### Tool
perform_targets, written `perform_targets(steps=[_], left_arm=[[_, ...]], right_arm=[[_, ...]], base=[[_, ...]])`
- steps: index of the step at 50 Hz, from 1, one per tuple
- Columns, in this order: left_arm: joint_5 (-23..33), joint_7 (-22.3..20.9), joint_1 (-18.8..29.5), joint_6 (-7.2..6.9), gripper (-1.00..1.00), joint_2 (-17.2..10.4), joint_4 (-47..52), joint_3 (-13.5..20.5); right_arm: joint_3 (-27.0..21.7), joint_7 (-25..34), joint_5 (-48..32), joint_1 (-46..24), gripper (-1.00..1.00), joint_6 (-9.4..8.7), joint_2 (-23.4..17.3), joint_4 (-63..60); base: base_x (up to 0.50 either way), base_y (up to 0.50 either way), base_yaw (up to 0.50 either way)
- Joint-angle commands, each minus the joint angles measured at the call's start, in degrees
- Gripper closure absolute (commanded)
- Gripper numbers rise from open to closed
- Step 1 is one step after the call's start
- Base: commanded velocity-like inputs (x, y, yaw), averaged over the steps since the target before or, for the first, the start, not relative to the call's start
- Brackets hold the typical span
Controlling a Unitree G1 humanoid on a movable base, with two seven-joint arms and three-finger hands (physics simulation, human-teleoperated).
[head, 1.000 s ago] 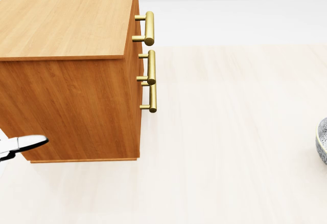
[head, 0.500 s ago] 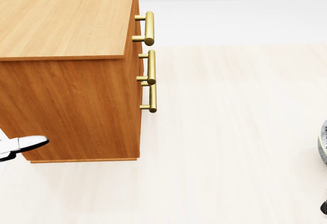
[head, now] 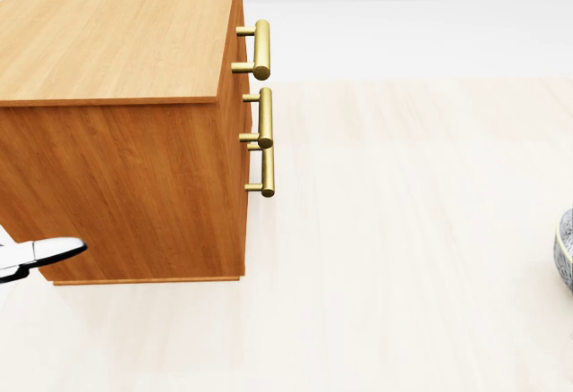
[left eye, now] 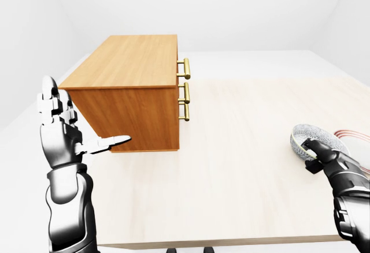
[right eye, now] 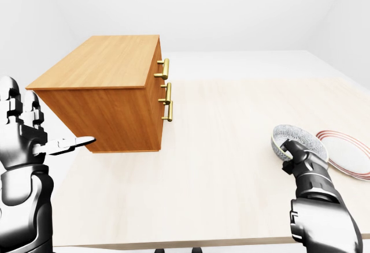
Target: Put the bowl on top of the cabinet.
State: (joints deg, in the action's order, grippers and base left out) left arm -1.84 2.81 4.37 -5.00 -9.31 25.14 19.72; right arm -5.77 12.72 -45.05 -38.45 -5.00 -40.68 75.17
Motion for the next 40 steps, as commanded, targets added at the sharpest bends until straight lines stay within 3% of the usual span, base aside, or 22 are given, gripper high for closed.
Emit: perform_targets(steps=[1,7,9,13,18,24,30,40], left_arm=[[-2.8,-1.3,-0.1,0.0,-1.0,0.4,1.1,0.5],[-2.7,-1.3,-0.1,0.0,-1.0,0.4,0.6,0.4],[-2.6,-1.3,-0.1,0.0,-1.0,0.4,0.7,0.4],[-2.6,-1.4,-0.2,0.0,-1.0,0.5,1.0,0.3],[-2.5,-1.5,-0.2,0.0,-1.0,0.5,0.4,0.2],[-2.7,-1.5,-0.1,0.0,-1.0,0.5,1.5,0.2],[-2.7,-1.6,-0.2,0.0,-1.0,0.6,2.2,0.2],[-3.0,-1.6,-0.2,0.0,-1.0,0.7,3.4,0.2]], right_arm=[[-0.1,2.6,3.8,2.8,1.0,0.0,0.7,1.5],[-1.1,-1.5,3.5,-4.4,1.0,0.0,-4.5,-0.2],[-0.4,-0.6,1.3,-11.4,1.0,0.0,-8.4,-1.9],[2.2,1.5,-5.9,-22.9,1.0,0.0,-12.3,-3.4],[4.0,4.8,-15.3,-37.3,1.0,0.0,-13.3,-3.4],[6.0,7.8,-25.8,-55.1,1.0,0.0,-9.2,-1.6],[6.1,9.3,-31.6,-65.3,1.0,0.0,-2.5,0.0],[5.3,9.4,-35.3,-73.2,1.0,0.05,9.0,1.4]], base=[[0.0,0.0,0.0],[0.0,0.0,0.0],[0.0,0.0,0.0],[0.0,0.0,0.0],[0.0,0.0,0.0],[0.0,0.0,0.0],[0.0,0.0,0.0],[0.0,0.0,0.0]])
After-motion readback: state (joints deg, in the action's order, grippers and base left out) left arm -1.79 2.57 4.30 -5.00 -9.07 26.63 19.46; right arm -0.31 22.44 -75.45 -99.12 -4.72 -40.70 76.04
